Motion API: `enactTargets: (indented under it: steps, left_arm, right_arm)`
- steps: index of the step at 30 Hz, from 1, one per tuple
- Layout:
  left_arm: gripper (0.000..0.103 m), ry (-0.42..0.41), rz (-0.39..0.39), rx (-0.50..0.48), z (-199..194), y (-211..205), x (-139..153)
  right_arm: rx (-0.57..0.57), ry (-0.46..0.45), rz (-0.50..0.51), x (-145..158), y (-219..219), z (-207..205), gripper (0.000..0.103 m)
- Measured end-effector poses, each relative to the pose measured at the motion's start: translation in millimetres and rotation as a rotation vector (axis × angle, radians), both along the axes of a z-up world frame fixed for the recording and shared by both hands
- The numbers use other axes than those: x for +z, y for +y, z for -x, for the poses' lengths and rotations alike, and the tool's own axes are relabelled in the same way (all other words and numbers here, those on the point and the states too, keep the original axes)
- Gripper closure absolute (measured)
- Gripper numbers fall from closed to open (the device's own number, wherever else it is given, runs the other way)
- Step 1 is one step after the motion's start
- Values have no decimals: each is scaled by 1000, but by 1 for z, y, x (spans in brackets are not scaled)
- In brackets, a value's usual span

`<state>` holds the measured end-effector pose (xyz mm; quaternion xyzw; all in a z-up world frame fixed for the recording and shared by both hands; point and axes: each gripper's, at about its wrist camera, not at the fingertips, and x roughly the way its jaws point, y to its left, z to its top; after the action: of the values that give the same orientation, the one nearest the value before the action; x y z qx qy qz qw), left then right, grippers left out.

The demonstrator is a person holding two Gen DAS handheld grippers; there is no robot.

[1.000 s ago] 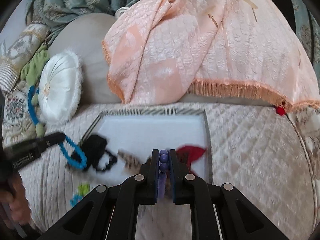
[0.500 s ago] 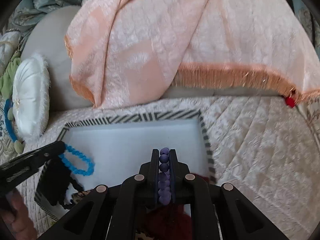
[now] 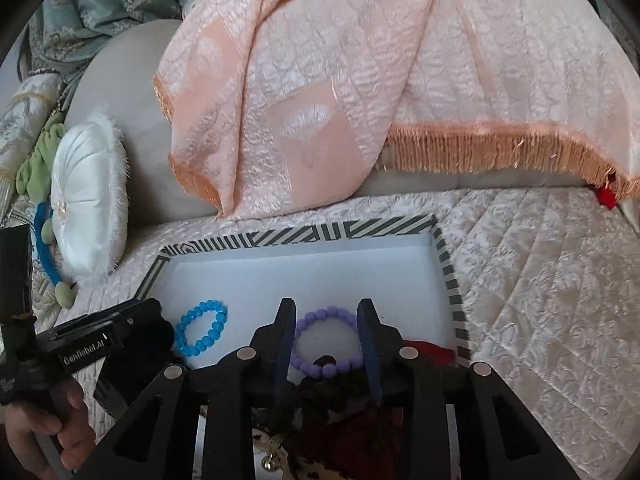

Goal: Organize jewelry
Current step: 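Lower the blue and purple bracelets into the tray and open both tools, then grasp the teal spiral hair ties with the left tool while the right tool grasps the orange bead bracelet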

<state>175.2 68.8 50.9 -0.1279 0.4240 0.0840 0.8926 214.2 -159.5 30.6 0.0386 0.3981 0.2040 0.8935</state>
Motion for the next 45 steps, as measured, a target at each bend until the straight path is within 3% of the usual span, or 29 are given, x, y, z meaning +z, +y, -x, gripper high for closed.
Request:
enactTargets:
  steps: [7, 13, 19, 22, 26, 30, 35, 40, 45]
  left_arm:
    - [64, -33, -27, 52, 45, 19, 23]
    - [55, -57, -57, 71, 105, 32, 33]
    - [55, -15, 35, 78, 160, 41, 11]
    - [55, 29, 12, 43, 177, 26, -11]
    - [55, 68, -14, -34, 178, 0, -30]
    - [55, 45, -62, -100, 174, -24, -33]
    - [55, 58, -34, -104, 156, -28, -44]
    - [55, 94, -16, -144, 143, -41, -56]
    - [55, 103, -86, -143, 140, -52, -61]
  right_arm:
    - [-22, -10, 38, 14, -14, 34, 73]
    - [-9, 10, 79, 19, -22, 82, 73]
    - [24, 69, 71, 12, -30, 131, 72]
    - [46, 95, 112, -2, -31, 150, 62]
    - [95, 186, 248, -40, -30, 156, 62]
    - [143, 152, 258, -45, -32, 160, 58]
    - [148, 154, 284, -48, -29, 160, 56]
    - [115, 147, 207, -37, -31, 155, 56]
    - [181, 112, 101, -27, -19, 158, 57]
